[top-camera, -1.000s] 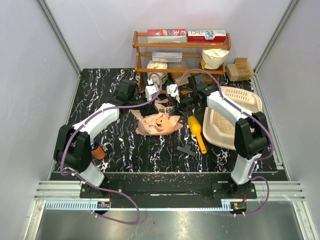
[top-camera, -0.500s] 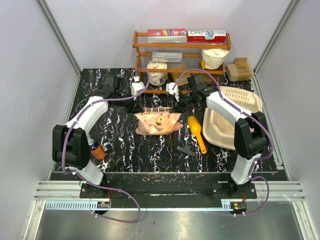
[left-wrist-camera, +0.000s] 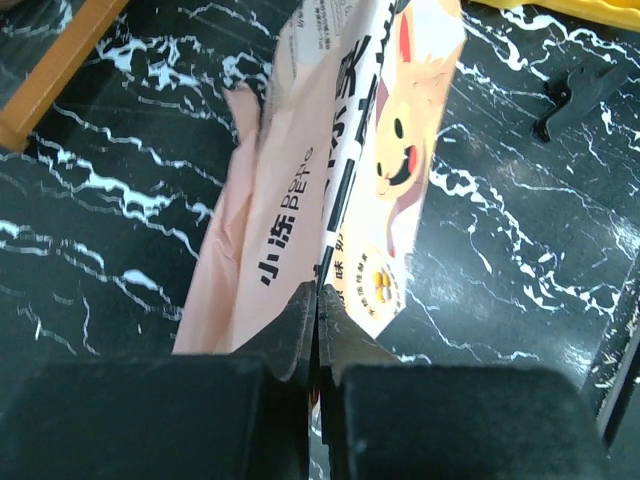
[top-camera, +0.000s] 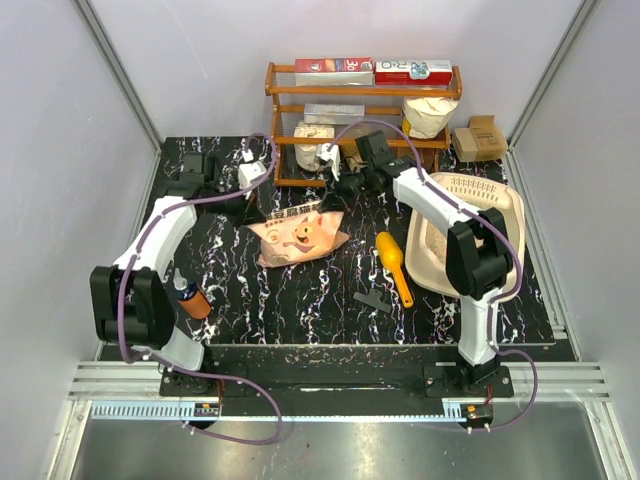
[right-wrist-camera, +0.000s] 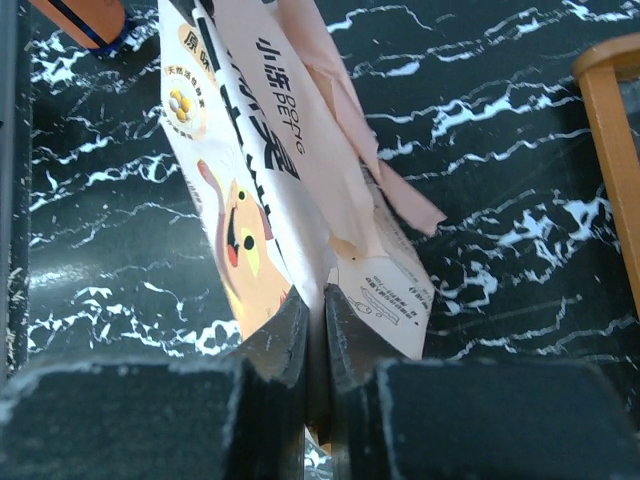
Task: Fill the litter box with clean litter
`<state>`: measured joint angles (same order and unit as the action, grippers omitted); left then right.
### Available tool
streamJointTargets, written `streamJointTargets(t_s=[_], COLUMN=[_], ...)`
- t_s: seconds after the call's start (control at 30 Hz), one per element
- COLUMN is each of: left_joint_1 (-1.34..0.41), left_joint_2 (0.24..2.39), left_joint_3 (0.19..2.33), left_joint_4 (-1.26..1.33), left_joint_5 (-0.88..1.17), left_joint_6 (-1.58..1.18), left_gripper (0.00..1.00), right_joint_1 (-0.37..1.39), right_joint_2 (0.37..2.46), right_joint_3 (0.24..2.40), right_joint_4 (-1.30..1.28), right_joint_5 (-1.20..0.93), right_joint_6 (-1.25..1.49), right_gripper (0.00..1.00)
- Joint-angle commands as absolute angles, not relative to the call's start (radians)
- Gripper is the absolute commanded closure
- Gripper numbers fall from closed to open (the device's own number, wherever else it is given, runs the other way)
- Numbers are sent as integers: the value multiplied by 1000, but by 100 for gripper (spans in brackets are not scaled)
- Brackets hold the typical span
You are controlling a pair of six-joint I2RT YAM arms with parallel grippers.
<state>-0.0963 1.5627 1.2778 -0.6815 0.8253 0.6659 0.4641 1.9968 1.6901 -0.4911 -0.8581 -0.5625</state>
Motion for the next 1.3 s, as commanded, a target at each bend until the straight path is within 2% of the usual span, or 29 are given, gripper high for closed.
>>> streamJointTargets(t_s=[0.0, 0.07, 0.1, 0.13, 0.17, 0.2, 0.3, 0.47, 0.77, 1.0, 1.27], left_joint_1=[-38, -40, -41, -47, -79, -107, -231, -340, -351, -357, -357], left_joint_2=[1405, 1367, 1342, 1332, 1321, 1304, 1330, 1448, 1535, 1577, 1660], left_joint_3=[1235, 1183, 1161, 1117, 1099, 1082, 1052, 1160, 1218, 1290, 1318], left_joint_4=[-681, -635, -541, -485, -433, -341, -221, -200, -144, -310, -346], left_joint_5=[839, 867, 896, 902, 902, 873, 784, 727, 719, 767, 765], left_joint_6=[673, 635, 602, 525, 497, 486, 488, 518, 532, 699, 767], left_gripper=[100, 100, 96, 89, 73, 67, 58, 56, 57, 53, 51], right_joint_1=[480, 483, 483, 483, 483, 483, 483, 488, 489, 489, 489], right_joint_2=[2022, 2042, 2052, 2052, 2049, 2037, 2029, 2019, 1968, 1979, 1991], right_joint_3=[1821, 1833, 1830, 1822, 1815, 1793, 1789, 1766, 1681, 1703, 1740], right_joint_4=[-508, -512, -512, -509, -503, -485, -466, -460, -456, -443, -434], right_joint_5=[-865, -882, -893, -897, -905, -920, -960, -992, -997, -994, -986], right_joint_6=[-508, -486, -486, -495, -502, -509, -497, -502, -514, -497, -485], right_gripper=[100, 100, 100, 100, 100, 100, 100, 100, 100, 100, 100])
